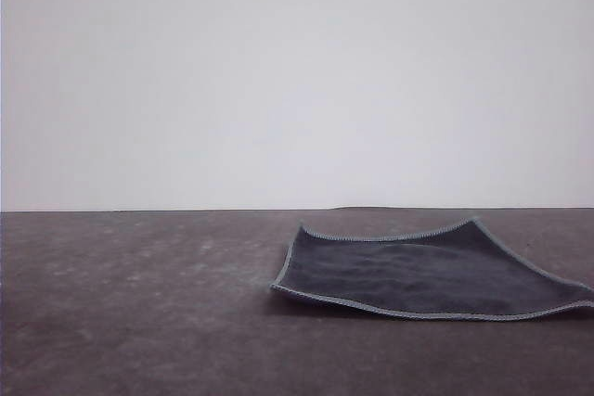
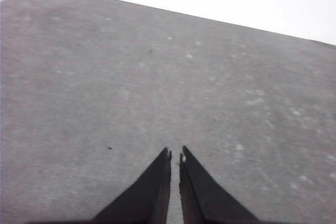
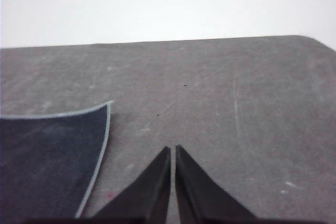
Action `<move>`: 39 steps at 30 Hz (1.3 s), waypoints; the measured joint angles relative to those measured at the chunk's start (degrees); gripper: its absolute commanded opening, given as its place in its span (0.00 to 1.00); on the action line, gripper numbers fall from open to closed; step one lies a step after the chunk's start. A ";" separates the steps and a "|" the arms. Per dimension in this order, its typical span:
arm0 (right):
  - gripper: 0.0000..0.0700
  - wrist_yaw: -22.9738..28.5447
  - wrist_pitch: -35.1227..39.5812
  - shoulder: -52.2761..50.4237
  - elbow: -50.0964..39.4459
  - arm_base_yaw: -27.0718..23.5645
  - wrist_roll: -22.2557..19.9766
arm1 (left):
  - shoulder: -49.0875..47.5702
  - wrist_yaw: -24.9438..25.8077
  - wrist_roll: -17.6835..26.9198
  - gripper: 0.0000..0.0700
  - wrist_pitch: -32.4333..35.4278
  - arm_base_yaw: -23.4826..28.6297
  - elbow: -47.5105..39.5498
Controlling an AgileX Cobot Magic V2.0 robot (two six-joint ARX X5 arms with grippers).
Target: Fold clothes
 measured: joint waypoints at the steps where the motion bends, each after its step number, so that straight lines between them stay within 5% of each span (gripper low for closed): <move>1: 0.01 0.00 0.00 0.00 0.03 0.00 1.19 | 0.05 0.04 -0.64 0.04 -0.09 0.00 0.07; 13: 0.02 -4.13 -5.51 15.83 16.63 0.00 8.04 | 16.13 3.40 -6.47 0.04 -0.75 0.00 15.57; 26: 0.02 -4.13 -20.23 46.92 44.88 0.00 -5.15 | 53.84 19.12 -2.36 0.04 -5.22 -1.86 42.21; 39: 0.02 -6.20 -20.92 63.44 46.80 0.00 -6.45 | 73.63 24.29 0.84 0.04 -5.77 -2.47 45.83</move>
